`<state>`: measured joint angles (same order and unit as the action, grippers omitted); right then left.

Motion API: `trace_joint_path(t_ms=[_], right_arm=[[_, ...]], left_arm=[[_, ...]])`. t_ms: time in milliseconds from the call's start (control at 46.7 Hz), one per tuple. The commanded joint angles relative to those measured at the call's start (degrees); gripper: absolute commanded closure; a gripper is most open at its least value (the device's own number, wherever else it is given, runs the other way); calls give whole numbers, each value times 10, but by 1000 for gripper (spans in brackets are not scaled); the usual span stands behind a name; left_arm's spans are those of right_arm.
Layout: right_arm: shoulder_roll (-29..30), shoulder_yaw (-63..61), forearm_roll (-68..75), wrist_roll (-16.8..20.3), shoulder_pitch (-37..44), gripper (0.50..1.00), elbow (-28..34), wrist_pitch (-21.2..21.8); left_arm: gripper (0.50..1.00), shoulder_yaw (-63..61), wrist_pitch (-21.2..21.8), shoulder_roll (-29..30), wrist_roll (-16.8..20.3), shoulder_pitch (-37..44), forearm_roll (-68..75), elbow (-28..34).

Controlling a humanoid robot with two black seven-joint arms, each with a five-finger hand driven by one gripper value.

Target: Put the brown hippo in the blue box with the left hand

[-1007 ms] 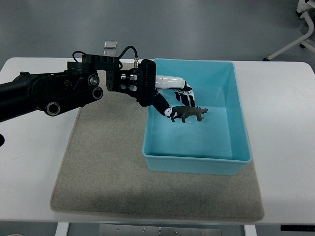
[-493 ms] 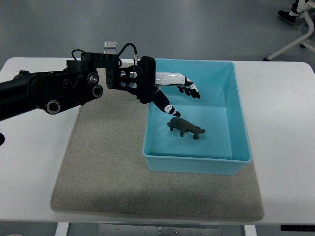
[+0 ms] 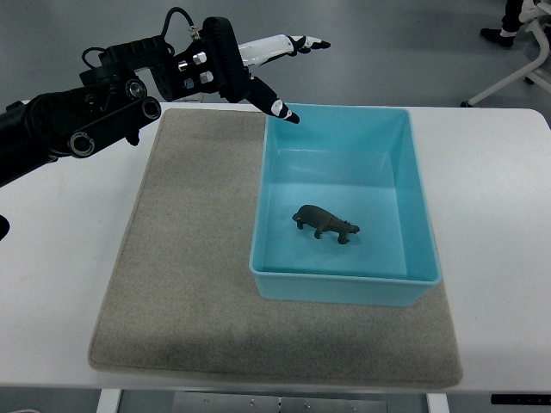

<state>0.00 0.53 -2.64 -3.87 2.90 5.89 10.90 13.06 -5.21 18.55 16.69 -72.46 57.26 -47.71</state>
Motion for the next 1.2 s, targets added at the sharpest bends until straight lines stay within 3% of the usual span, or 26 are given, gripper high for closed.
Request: trace_joint_path(t_ms=[0,278,685,1178], right_arm=[[0,0,0,0,0,564,0,0],[0,0,0,0,0,564,0,0],[0,0,0,0,0,564,0,0],[0,0,0,0,0,564,0,0]], left_arm=[[504,-2,2,0,0,0,-44,16],[504,2,2,1,-1,0,-112,85],[504,-1,3,-7,-25,12,-451,182],[504,43,-33,-29,-31,55,-619,209]])
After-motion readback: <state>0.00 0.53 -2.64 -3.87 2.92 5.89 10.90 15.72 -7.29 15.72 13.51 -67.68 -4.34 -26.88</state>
